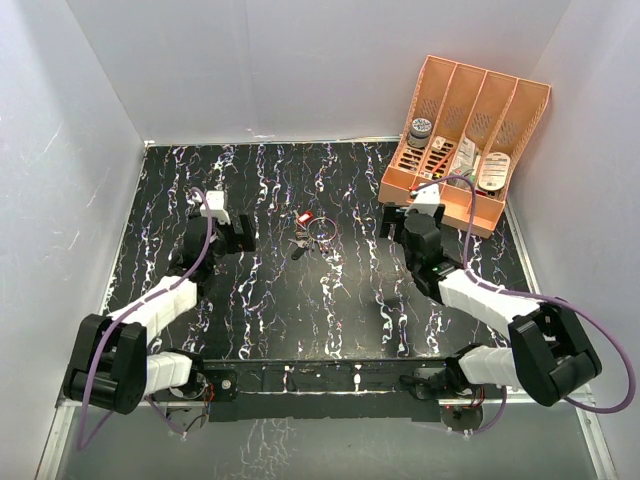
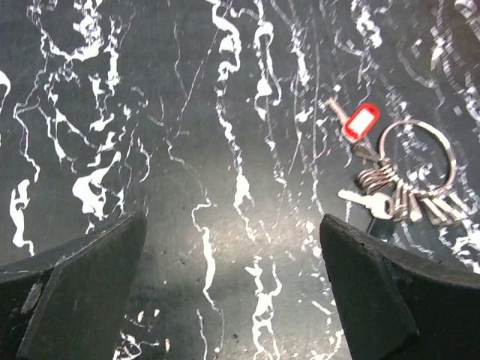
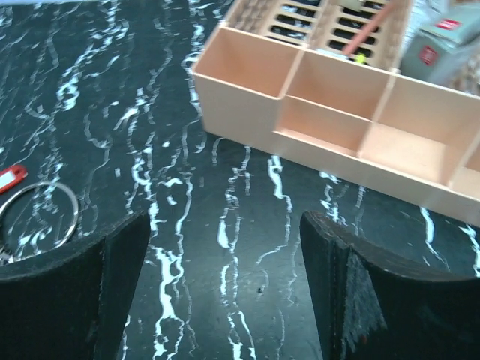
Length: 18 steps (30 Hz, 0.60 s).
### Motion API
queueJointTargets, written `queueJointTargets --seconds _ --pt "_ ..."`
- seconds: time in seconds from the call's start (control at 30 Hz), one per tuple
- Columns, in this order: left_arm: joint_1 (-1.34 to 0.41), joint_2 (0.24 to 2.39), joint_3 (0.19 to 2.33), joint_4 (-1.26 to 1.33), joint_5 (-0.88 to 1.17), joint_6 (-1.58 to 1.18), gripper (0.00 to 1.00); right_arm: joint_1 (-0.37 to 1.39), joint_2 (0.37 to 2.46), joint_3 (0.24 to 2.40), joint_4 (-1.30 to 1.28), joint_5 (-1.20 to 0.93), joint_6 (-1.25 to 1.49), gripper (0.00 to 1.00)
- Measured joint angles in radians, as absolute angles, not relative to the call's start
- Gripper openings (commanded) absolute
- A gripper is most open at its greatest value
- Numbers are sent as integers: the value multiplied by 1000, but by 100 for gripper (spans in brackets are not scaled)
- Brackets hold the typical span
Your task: Remove the keys from the keyring
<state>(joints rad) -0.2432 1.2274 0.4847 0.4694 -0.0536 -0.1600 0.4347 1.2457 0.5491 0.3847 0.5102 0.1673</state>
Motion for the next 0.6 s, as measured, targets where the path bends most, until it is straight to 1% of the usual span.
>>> queueJointTargets --seconds 0.07,0.1,0.13,0.3,0.43,0.53,0.6 --pt "-244 1215 499 475 -42 -176 99 461 1253 573 365 471 154 58" --pt "-244 1205 500 481 -34 -184 99 467 1258 584 357 453 151 54" --pt "-244 1195 500 485 -22 -191 99 471 1262 598 349 435 150 52" --pt "-244 1167 500 501 17 -216 99 477 1306 690 310 317 150 49" --pt "-244 1142 491 510 12 -251 99 488 1420 826 271 208 148 53" --pt "-244 1120 488 508 6 -256 94 511 1535 945 227 152 136 52" --pt "-244 1106 488 501 -4 -257 86 534 1625 1032 193 121 127 46"
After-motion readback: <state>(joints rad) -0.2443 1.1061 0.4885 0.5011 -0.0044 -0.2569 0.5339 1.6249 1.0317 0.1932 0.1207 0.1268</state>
